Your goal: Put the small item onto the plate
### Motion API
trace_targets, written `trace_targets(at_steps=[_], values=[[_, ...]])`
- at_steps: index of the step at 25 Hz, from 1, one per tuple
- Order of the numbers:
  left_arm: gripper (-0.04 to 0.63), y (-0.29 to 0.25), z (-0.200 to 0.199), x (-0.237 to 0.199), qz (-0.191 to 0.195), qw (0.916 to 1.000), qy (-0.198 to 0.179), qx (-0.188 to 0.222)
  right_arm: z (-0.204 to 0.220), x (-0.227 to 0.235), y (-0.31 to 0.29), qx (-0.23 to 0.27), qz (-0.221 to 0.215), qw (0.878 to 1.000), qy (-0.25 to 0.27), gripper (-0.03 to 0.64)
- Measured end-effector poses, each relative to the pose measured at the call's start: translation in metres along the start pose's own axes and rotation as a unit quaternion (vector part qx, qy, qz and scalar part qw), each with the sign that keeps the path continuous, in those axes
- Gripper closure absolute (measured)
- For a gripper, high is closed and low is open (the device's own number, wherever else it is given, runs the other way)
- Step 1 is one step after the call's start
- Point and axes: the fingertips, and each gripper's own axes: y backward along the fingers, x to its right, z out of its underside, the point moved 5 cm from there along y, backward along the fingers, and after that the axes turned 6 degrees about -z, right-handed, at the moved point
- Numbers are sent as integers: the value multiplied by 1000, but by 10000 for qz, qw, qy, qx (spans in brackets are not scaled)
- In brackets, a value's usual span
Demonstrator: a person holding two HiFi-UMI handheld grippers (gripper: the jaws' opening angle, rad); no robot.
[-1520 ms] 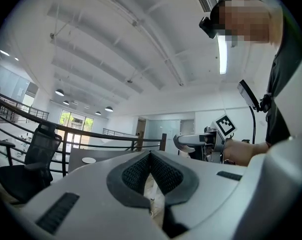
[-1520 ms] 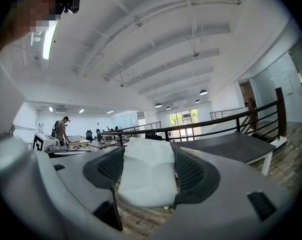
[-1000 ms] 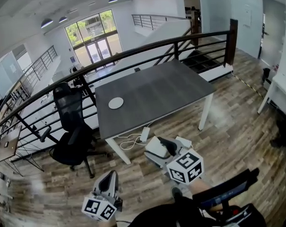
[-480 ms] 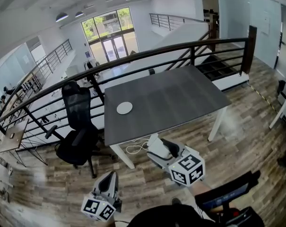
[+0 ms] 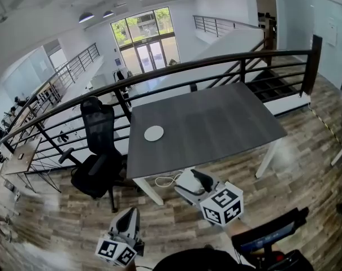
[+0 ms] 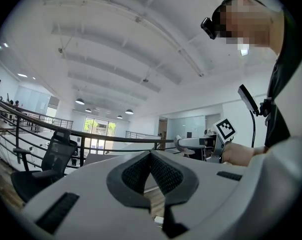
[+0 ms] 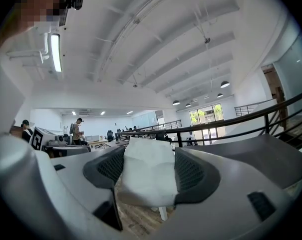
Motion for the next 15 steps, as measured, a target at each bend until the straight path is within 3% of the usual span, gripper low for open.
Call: trace_targets(at_steps=[12,15], values=[[592,-50,2,27,-297,9991,-72,-300,-2,63,-3,-47,-241,9997,-38,299],[592,-59,-1,24,-242,9997,-33,-49,-2,70,-8,-18,-268,9996,-53,299]])
